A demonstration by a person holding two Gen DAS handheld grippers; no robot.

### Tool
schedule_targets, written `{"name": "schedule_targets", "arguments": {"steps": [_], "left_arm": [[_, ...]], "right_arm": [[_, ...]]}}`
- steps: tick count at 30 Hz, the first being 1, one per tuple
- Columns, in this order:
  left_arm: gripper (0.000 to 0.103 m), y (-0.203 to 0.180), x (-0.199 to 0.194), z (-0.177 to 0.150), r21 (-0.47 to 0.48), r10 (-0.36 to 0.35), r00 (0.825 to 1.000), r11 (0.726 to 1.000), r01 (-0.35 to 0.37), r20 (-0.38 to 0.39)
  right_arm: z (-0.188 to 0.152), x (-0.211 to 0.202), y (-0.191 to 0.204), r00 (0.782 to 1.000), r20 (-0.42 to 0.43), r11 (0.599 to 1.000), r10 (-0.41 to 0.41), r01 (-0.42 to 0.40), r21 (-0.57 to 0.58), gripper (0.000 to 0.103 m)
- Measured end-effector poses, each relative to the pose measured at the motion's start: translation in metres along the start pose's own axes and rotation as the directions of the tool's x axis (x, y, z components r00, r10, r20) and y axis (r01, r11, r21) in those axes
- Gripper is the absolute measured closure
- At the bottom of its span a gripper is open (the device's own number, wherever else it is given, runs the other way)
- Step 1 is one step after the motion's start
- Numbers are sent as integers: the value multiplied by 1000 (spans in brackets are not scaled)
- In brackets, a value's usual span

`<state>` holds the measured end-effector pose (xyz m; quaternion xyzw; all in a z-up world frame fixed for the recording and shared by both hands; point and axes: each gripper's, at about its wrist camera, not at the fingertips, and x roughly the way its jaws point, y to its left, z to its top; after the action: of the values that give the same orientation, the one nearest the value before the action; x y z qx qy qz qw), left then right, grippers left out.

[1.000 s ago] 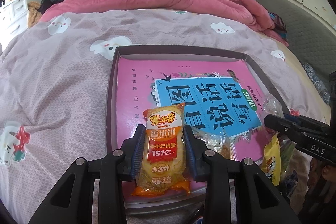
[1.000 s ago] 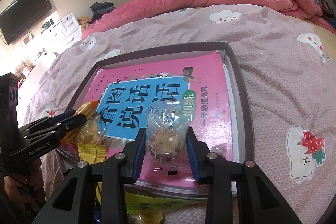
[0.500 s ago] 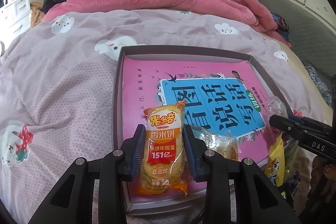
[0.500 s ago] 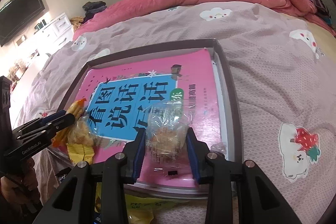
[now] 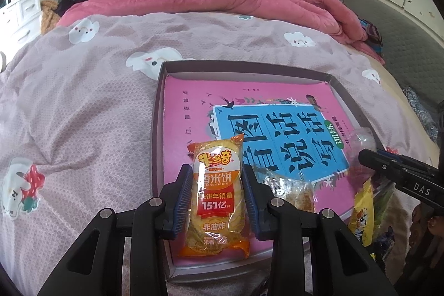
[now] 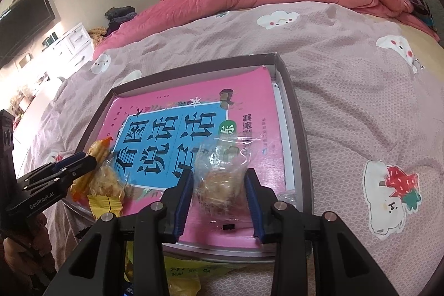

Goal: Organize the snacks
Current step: 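Open the left tool over the tray while the right tool releases the cookie bag there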

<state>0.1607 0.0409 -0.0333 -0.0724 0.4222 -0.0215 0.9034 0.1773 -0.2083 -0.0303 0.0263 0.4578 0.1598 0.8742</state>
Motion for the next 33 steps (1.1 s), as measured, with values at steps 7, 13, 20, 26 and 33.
{"name": "schedule_targets", "arguments": {"steps": [7, 13, 20, 26, 33], "left_arm": [[66, 1, -7, 1, -5, -5, 1000, 1000, 5, 9], [65, 3, -11, 1, -12, -2, 1000, 1000, 2, 11], [54, 6, -21, 1, -26, 4, 1000, 1000, -3, 25], [49, 9, -32, 0, -37, 6, 999, 999, -4, 34], [36, 8, -47, 1, -25, 6, 998, 1000, -5, 61]], "right_arm": [[2, -6, -1, 1000, 24, 1000, 6, -6, 4, 65], [4, -14, 0, 998, 57, 1000, 17, -17, -1, 63], [5, -26, 5, 995, 96, 999, 34, -32, -19, 59], [4, -38, 9, 991, 126, 998, 47, -42, -41, 56], [3, -50, 13, 986, 160, 997, 51, -43, -58, 51]]}}
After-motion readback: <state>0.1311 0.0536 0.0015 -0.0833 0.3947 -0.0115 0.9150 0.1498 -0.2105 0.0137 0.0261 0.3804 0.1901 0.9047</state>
